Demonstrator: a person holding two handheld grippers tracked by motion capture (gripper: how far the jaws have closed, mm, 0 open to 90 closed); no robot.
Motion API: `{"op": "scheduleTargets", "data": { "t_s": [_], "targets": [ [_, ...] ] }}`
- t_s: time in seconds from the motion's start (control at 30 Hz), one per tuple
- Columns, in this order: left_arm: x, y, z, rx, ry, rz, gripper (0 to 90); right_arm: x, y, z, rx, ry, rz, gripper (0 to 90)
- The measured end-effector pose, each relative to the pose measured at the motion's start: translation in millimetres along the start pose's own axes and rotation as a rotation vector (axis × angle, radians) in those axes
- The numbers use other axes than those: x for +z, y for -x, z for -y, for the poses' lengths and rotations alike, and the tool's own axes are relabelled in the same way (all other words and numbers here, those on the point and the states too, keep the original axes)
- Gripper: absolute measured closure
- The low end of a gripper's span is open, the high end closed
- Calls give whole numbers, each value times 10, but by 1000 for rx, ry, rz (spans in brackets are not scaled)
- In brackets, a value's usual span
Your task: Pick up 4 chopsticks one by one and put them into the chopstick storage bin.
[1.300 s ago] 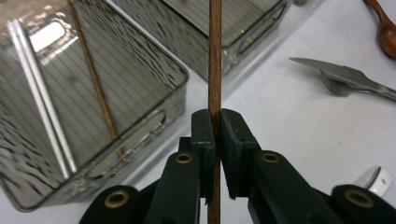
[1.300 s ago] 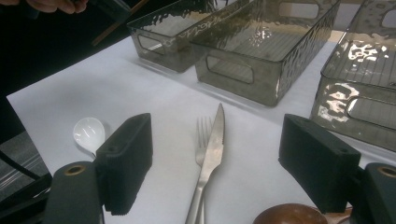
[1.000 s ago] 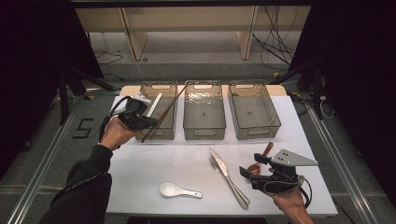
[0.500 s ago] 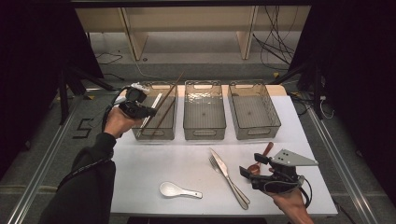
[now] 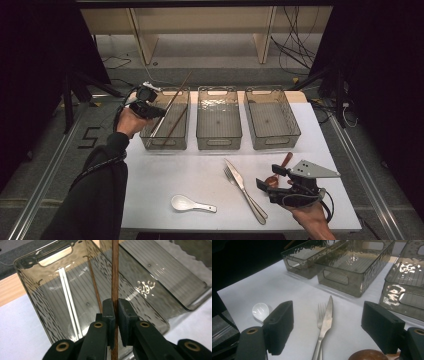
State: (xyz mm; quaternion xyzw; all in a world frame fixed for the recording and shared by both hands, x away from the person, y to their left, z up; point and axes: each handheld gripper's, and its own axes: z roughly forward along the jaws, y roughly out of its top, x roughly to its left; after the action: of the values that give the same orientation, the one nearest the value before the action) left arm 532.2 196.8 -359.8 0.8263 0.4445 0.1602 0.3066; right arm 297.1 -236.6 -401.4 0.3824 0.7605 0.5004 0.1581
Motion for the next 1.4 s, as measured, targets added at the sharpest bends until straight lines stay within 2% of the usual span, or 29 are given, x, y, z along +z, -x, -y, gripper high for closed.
{"op": "scheduleTargets", "data": {
  "t_s": [0.37, 0.53, 0.7, 1.13, 1.3, 1.4],
  "targets": [
    [98, -85, 16, -35, 1, -26, 835, 0, 1, 0, 1, 0, -3, 267],
    [136, -89, 47, -21, -7, -39, 835, 2, -2, -1, 0, 0, -2, 267],
    [183, -120, 82, -24, -22, -48, 835, -1, 1, 0, 2, 0, -3, 267],
    [257, -176, 157, -66, -44, -65, 832, -2, 1, 0, 2, 0, -3, 267],
    [279, -175, 178, -89, -37, -67, 816, -3, -1, 0, 0, 1, -4, 267],
    [268, -163, 186, -100, -35, -59, 736, -5, 2, 1, 3, 0, -3, 267]
  ]
}}
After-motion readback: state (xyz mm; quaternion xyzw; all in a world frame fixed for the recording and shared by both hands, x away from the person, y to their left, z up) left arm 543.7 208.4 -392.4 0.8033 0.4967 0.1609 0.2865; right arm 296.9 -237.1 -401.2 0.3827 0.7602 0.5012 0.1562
